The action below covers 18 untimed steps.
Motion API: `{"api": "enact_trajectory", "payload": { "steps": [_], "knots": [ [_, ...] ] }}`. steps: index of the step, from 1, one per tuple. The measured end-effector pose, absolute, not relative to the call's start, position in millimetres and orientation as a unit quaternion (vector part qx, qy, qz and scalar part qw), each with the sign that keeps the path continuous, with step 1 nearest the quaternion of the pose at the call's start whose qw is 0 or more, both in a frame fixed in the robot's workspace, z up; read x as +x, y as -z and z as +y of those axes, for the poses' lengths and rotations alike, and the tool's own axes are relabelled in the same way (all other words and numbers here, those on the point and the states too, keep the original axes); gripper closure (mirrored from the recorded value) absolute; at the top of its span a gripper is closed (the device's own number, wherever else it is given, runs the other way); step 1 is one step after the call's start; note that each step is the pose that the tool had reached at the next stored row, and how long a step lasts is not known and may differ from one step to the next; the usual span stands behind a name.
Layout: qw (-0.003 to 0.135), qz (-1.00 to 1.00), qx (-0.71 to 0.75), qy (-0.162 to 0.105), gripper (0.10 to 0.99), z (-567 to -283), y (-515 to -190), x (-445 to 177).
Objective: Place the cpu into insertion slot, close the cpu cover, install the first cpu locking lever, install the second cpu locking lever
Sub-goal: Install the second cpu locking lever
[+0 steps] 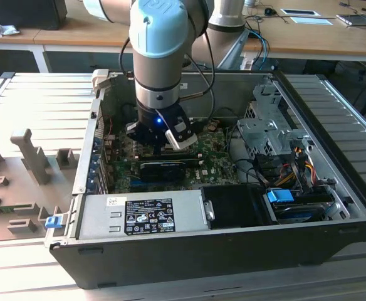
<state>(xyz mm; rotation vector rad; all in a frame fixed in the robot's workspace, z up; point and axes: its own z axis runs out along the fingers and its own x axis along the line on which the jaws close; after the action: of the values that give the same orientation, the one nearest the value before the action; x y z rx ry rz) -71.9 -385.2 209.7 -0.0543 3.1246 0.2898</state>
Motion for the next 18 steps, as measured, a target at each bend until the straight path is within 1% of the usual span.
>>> {"api": "enact_trajectory", "payload": {
  "steps": [2, 10, 13, 18],
  "knots": [
    [0.002, 0.994, -0.017, -0.108, 0.98, -390.5, -208.9, -74.2],
    [0.003, 0.991, -0.017, -0.133, 0.98, -394.7, -201.9, -74.3],
    [0.004, 0.989, -0.017, -0.149, 0.98, -394.8, -198.0, -74.7],
    [0.004, 0.988, -0.017, -0.153, 0.98, -395.3, -196.5, -77.8]
  ]
}}
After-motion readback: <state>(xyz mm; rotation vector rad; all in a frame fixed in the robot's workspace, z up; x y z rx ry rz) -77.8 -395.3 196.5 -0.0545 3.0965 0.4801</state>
